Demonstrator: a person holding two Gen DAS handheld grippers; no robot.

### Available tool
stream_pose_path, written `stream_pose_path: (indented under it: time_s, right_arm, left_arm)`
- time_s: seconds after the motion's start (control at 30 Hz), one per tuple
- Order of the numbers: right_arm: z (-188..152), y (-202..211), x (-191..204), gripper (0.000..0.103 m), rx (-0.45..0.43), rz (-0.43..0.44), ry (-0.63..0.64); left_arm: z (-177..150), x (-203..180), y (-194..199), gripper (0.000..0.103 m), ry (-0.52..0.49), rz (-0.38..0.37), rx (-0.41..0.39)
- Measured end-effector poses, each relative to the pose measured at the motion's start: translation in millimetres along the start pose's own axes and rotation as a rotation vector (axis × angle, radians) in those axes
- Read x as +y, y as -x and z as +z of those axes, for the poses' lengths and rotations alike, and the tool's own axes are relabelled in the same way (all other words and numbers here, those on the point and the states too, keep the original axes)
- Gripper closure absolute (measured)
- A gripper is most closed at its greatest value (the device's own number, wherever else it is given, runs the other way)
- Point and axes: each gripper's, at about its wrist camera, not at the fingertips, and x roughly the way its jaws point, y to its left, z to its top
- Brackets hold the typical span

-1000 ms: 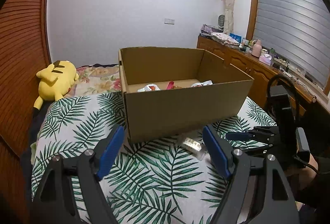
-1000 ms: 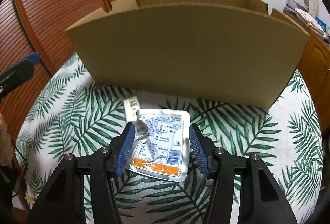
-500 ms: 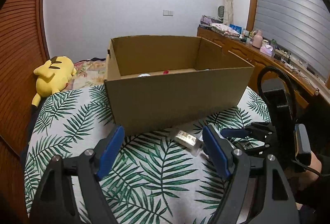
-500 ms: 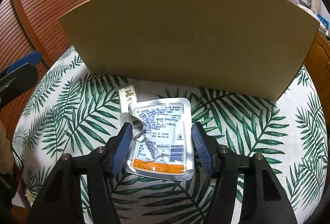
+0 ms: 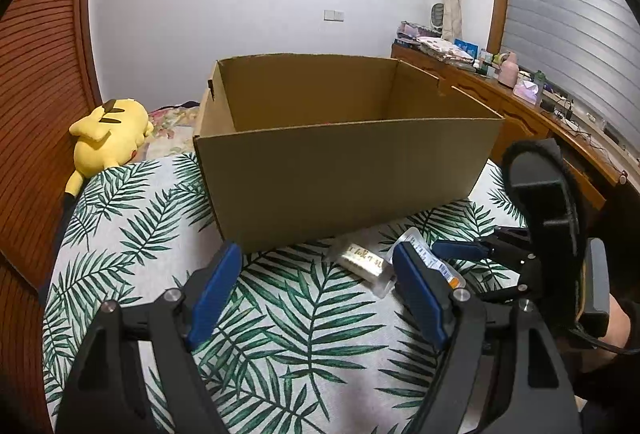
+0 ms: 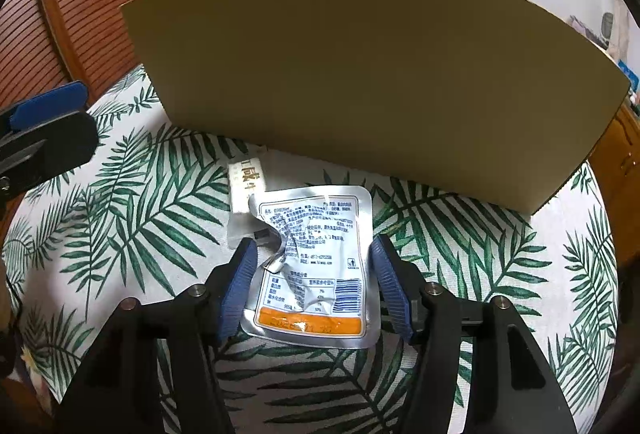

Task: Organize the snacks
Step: 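Move both tools back down to the last packets on the bed, then grasp the white rectangular packet with the left tool while the right tool grasps the silver sachet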

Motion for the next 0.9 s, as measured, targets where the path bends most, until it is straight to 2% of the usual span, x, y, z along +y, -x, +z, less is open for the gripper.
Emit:
stream_pose_path:
  time_s: [0.2, 0.37, 0.57, 0.63, 0.77, 0.9]
  right_arm:
    - [-7.5, 10.1, -20.3, 0.045, -0.019, 0.037, -0.075]
    - [-18.1, 32.0, -42.7, 0.045, -0.067, 0.061, -0.114]
    - [-32.3, 48.8, -50.7, 0.045, -0.108, 0.084, -0.134]
    - [-36.3, 56.1, -52.4, 0.045, -0.120, 0.085, -0.131]
    - [-46.7, 66.3, -49.8, 0.045, -0.143, 0.091, -0.124]
    - [-53.3, 67.5, -53.5, 0.045, -0.140, 0.108, -0.129]
  left_arm:
    - [3.2, -6.5, -17.0, 0.024, 0.007, -0.021, 0.047]
    - [5.4, -17.9, -38.1, 0.024, 0.019, -0.027, 0.103]
    - [6.1, -35.2, -65.1, 0.025, 0.010, -0.025, 0.169]
    - [7.4, -36.9, -72.9, 0.026, 0.019, -0.018, 0.184]
    - [8.8, -38.6, -87.6, 0.036, 0.050, -0.001, 0.218]
    - [5.6, -44.6, -96.2, 0.044, 0.038, 0.033, 0.243]
